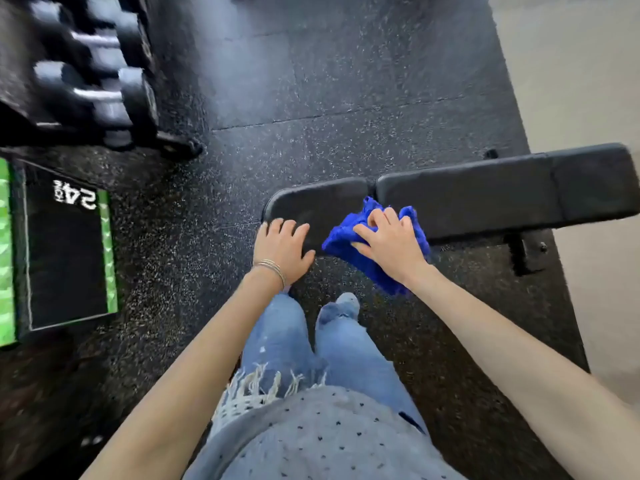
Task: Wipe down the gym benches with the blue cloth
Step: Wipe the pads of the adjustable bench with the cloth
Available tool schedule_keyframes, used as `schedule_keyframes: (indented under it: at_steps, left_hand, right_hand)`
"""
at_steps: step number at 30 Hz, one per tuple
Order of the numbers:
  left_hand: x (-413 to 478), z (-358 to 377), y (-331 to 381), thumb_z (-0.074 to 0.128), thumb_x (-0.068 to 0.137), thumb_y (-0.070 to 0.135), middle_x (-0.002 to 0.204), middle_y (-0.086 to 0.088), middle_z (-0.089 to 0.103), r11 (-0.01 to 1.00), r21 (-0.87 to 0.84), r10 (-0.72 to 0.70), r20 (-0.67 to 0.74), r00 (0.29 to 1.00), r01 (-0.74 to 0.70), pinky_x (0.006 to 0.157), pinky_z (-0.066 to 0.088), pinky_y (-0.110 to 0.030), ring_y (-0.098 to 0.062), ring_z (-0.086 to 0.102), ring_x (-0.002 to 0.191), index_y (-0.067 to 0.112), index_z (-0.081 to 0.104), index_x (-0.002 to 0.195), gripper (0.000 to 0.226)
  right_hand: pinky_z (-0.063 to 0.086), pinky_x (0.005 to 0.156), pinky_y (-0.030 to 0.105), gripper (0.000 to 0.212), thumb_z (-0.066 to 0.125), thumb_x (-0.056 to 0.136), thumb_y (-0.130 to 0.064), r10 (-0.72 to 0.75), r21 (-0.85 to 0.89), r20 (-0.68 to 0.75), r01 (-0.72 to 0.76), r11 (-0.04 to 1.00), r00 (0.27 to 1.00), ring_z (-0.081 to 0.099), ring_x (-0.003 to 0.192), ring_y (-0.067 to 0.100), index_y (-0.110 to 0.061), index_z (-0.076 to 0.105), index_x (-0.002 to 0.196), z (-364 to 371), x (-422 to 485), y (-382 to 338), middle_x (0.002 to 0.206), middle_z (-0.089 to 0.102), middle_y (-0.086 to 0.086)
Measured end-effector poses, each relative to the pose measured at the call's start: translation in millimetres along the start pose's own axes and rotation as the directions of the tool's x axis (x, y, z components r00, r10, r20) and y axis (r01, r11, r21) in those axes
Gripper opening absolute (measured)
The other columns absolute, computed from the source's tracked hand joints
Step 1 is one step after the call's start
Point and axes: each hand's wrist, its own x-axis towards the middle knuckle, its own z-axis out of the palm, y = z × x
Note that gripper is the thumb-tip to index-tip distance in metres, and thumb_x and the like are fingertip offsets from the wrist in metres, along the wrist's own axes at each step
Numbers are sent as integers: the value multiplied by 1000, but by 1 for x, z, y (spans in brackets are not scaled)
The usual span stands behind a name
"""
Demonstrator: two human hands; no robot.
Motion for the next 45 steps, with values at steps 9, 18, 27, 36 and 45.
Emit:
schedule_keyframes:
  at_steps: [9, 18, 27, 36, 45]
  left_hand:
    - [8, 59, -36, 47, 89, 46, 143, -8, 40, 974, -76, -207, 83, 975, 214, 109, 28, -42, -28, 35, 132, 19, 33, 142, 61]
    - [91, 142, -99, 52, 88, 45, 145, -10, 37, 941, -161, -289, 83, 954, 299, 107, 30, -42, -32, 37, 131, 14, 26, 145, 70]
    - [142, 203, -140, 54, 86, 47, 143, -13, 40, 932, -241, -277, 9, 961, 271, 107, 32, -41, -31, 40, 128, 5, 27, 143, 76]
    - [158, 198, -157, 59, 84, 46, 146, -10, 36, 944, -285, -198, -92, 976, 165, 106, 32, -40, -29, 39, 131, 9, 20, 148, 84]
    - [153, 198, -169, 64, 80, 51, 150, -7, 31, 974, -211, -90, -45, 995, 79, 108, 31, -39, -28, 38, 131, 12, 12, 150, 95]
  right_hand:
    - [35, 52, 32, 35, 42, 83, -46, -179, 144, -1, 177, 974, 984, 46, 75, 25, -18, 61, 76, 58, 39, -32, 79, 55, 7]
    - [27, 57, 31, 32, 45, 81, -43, -87, 206, 41, 77, 976, 995, 56, 71, 28, -16, 61, 75, 170, 93, -90, 79, 57, 9]
    - [25, 65, 35, 28, 53, 77, -42, 141, 271, 118, -169, 948, 983, 52, 85, 30, -26, 65, 97, 266, 116, -162, 99, 58, 7]
    - [31, 57, 30, 24, 57, 72, -47, 128, 293, 41, -135, 947, 991, 53, 71, 28, -27, 68, 80, 289, 167, -135, 84, 60, 3]
    - [37, 66, 33, 30, 53, 78, -50, 393, 294, 168, -427, 855, 904, 52, 89, 29, -26, 68, 89, 294, 170, -113, 96, 58, 4]
